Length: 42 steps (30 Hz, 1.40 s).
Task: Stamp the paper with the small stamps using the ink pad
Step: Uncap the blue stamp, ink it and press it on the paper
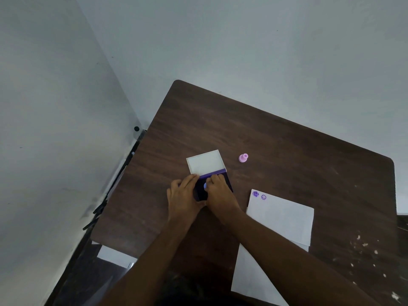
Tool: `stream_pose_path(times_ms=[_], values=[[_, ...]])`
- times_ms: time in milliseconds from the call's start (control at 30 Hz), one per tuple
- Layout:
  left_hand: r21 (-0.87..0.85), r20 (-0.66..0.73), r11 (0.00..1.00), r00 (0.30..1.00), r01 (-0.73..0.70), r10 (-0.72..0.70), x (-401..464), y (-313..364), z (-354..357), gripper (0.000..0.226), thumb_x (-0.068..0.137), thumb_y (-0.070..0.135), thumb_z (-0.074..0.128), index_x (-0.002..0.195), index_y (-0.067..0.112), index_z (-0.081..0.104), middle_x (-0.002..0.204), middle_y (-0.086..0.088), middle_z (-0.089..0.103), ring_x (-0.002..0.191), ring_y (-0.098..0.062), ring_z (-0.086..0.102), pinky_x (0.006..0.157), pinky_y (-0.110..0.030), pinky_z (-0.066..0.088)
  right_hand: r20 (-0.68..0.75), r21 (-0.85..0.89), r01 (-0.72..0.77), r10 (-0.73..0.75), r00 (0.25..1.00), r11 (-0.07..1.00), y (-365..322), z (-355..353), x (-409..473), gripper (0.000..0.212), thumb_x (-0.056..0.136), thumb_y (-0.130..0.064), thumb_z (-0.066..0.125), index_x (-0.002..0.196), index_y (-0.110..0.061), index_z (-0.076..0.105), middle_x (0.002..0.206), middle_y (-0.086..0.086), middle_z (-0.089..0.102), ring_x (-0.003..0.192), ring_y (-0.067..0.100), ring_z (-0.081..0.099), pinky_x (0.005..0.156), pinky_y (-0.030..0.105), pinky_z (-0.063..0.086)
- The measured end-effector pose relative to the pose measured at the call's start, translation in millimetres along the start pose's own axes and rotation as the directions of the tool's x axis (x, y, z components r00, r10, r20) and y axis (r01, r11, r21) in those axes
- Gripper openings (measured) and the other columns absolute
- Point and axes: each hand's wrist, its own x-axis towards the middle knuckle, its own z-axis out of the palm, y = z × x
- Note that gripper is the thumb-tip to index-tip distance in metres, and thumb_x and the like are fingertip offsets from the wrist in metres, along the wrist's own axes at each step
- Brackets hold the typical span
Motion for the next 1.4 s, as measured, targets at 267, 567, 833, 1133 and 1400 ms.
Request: stream_pose_path(times_ms=[267,567,833,1133,1400], values=[[0.007,-0.030,0.999,0.999,-0.036,0.037,-2,0,-3,0.081,0.061,0.049,0.080,0.133,0.028,0.048,0.137,0.008,0.053,0.108,-0.019,0.044,0.080,-0.028,0.027,0.008,-0.103,0.048,-0.047,0.999,0.994,3,3,0,0.052,0.086,-0.020,0.065,0.131,-0.006,0.043,0.139,0.016,0.046,0.127,0.030,0.039,0.110,0.040,0.028],[0.042,-0.009,0.998,0.999,-0.043,0.044,-4,3,-7,0.080,0.063,0.049,0.078,0.134,0.027,0.047,0.138,0.008,0.051,0.112,-0.019,0.043,0.084,-0.031,0.032,-0.006,-0.170,0.066,-0.068,0.998,0.983,1,-1,-6,0.052,0.087,-0.021,0.063,0.133,-0.008,0.041,0.139,0.014,0.045,0.128,0.028,0.038,0.111,0.039,0.029],[0.045,0.018,0.997,0.998,-0.056,0.056,-8,12,-9,0.084,0.067,0.053,0.075,0.138,0.025,0.039,0.146,-0.002,0.038,0.127,-0.026,0.036,0.101,-0.046,0.034,-0.304,0.108,0.011,0.022,0.952,0.994,0,-19,-39,0.033,0.082,-0.012,0.068,0.113,-0.005,0.058,0.116,0.017,0.060,0.107,0.030,0.055,0.094,0.040,0.046],[-0.207,0.162,0.941,0.940,-0.266,0.302,-17,74,28,0.038,0.089,0.037,0.061,0.124,0.024,0.055,0.128,0.001,0.058,0.118,-0.014,0.052,0.101,-0.024,0.037,-0.407,0.636,-0.340,0.676,0.614,0.692,83,-36,-114,0.017,0.081,-0.031,0.072,0.092,-0.018,0.066,0.087,-0.003,0.068,0.063,0.001,0.052,0.063,0.009,0.040],[-0.019,0.176,0.951,0.935,-0.309,0.307,-6,135,68,0.056,0.078,0.050,0.068,0.126,0.023,0.056,0.128,-0.001,0.060,0.111,-0.021,0.058,0.098,-0.029,0.040,-0.244,0.703,-0.369,0.694,0.678,0.608,141,-22,-108,0.026,0.079,-0.034,0.073,0.091,-0.014,0.064,0.090,0.004,0.071,0.067,0.010,0.055,0.059,0.009,0.038]])
